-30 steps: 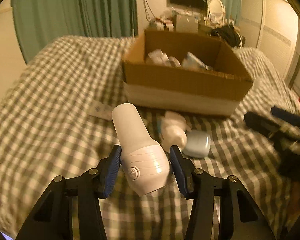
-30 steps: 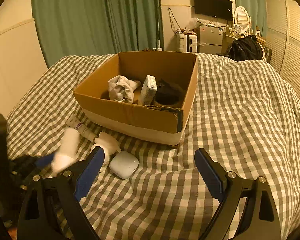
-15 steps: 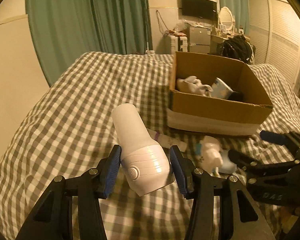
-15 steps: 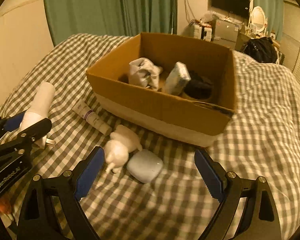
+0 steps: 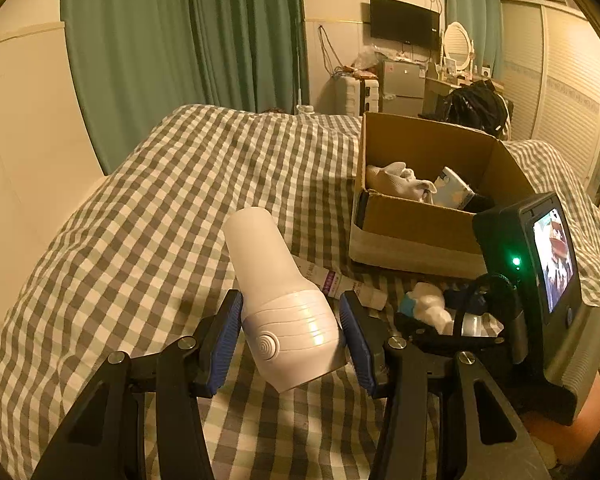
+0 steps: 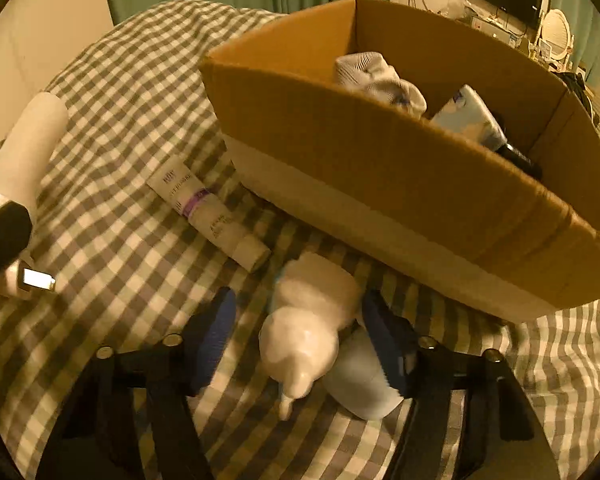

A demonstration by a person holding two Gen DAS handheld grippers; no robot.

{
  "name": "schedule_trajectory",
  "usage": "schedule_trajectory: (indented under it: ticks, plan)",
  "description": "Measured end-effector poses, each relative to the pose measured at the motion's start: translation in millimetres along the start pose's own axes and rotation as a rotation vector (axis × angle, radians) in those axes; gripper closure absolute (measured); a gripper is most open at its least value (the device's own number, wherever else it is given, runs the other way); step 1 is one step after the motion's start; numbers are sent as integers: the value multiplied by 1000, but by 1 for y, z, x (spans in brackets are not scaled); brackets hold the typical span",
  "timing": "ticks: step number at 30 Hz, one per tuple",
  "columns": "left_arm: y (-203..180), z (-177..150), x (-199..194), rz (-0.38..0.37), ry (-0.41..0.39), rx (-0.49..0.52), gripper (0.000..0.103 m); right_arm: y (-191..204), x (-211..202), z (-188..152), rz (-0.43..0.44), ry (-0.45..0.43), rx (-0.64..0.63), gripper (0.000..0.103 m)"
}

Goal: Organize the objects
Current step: 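Grasp the white hair dryer with the left tool while the right tool grasps the white toy, then carry hair dryer and toy into the box and open both tools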

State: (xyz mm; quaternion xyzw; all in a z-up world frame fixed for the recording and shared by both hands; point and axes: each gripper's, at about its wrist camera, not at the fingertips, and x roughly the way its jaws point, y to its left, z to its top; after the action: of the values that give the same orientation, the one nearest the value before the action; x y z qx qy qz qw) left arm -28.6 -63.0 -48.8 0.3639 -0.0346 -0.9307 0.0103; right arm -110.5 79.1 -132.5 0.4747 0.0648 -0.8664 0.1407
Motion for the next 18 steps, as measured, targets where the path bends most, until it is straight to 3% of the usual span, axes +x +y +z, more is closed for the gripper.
schedule_trajectory:
  ticks: [2, 9, 18]
  plan:
    - [-2, -1, 1, -6, 6, 1, 52, -1, -1, -2, -3, -1, 1, 54]
    - [-13, -1, -11, -14, -1, 17, 52, -9, -24, -14, 19, -45, 22, 55]
    - [-30, 6, -48, -34, -52, 41, 52, -17, -106, -30, 37, -181, 56, 56]
